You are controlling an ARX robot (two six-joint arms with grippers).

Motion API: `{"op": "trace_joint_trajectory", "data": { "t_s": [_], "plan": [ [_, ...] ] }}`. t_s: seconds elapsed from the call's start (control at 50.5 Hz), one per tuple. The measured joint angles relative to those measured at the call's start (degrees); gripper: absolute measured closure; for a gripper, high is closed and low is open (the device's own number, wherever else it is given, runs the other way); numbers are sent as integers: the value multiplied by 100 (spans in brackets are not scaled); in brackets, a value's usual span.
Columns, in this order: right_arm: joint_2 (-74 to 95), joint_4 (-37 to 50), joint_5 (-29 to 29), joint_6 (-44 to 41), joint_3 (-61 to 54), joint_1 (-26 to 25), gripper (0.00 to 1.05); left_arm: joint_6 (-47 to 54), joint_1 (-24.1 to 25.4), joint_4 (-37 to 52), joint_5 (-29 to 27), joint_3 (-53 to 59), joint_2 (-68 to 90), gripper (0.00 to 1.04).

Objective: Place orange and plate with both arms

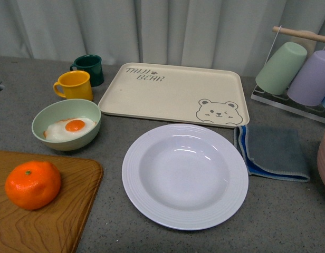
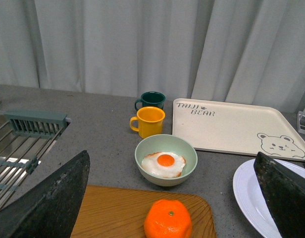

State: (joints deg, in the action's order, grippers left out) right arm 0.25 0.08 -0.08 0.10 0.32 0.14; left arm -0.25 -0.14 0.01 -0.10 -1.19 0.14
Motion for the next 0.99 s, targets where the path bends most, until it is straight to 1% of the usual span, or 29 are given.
{"op": "trace_joint_trajectory", "data": {
  "t_s": [0.99],
  "plan": [
    [0, 0, 0, 0, 0, 0, 9, 0, 0, 0, 0, 0, 0, 7]
  ]
}}
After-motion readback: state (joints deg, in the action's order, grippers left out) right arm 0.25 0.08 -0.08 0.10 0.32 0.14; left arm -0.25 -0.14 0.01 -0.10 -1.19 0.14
